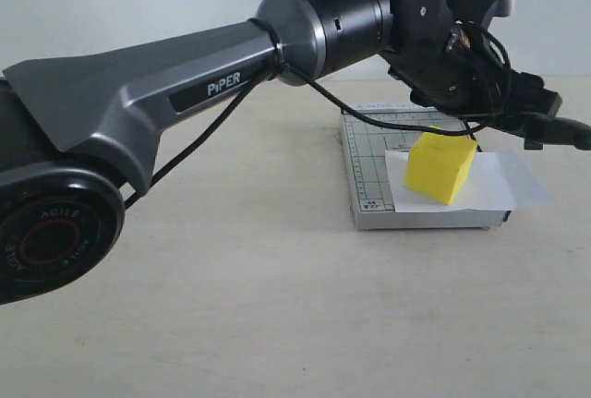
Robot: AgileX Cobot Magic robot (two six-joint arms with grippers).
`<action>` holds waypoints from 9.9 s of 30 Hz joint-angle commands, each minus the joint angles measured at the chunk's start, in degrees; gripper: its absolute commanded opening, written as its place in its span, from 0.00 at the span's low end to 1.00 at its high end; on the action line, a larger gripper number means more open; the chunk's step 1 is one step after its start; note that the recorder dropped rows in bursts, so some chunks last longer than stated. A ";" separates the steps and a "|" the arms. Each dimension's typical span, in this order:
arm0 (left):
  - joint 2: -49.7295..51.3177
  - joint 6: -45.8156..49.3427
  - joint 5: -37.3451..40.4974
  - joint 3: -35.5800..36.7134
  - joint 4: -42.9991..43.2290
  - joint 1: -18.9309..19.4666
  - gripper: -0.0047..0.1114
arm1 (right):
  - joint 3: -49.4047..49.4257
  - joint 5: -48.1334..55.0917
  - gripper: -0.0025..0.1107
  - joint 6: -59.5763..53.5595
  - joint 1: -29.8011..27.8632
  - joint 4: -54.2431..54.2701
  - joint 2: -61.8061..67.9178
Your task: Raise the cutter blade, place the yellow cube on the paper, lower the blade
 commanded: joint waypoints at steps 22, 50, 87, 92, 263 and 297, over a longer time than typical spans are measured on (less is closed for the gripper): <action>-14.05 8.51 7.72 -0.27 -7.03 -3.47 0.08 | -0.03 -0.23 0.02 -0.20 -0.06 0.06 -0.25; -72.03 9.39 24.53 34.06 15.93 -3.69 0.08 | -0.03 -0.23 0.02 -0.20 -0.06 0.06 -0.25; -138.93 -18.15 -2.65 106.71 12.80 -3.69 0.08 | -0.03 -0.27 0.02 -0.20 -0.06 0.02 -0.25; -138.93 -18.15 -2.63 106.71 13.01 -3.69 0.08 | -0.03 -0.27 0.02 -0.20 -0.06 0.02 -0.25; -140.11 -17.26 -36.13 133.06 13.46 38.01 0.08 | -60.18 38.09 0.02 -15.87 -0.02 14.86 91.23; -140.11 -17.26 -36.13 133.06 13.46 38.01 0.08 | -44.53 22.82 0.02 -21.71 -0.02 19.05 91.33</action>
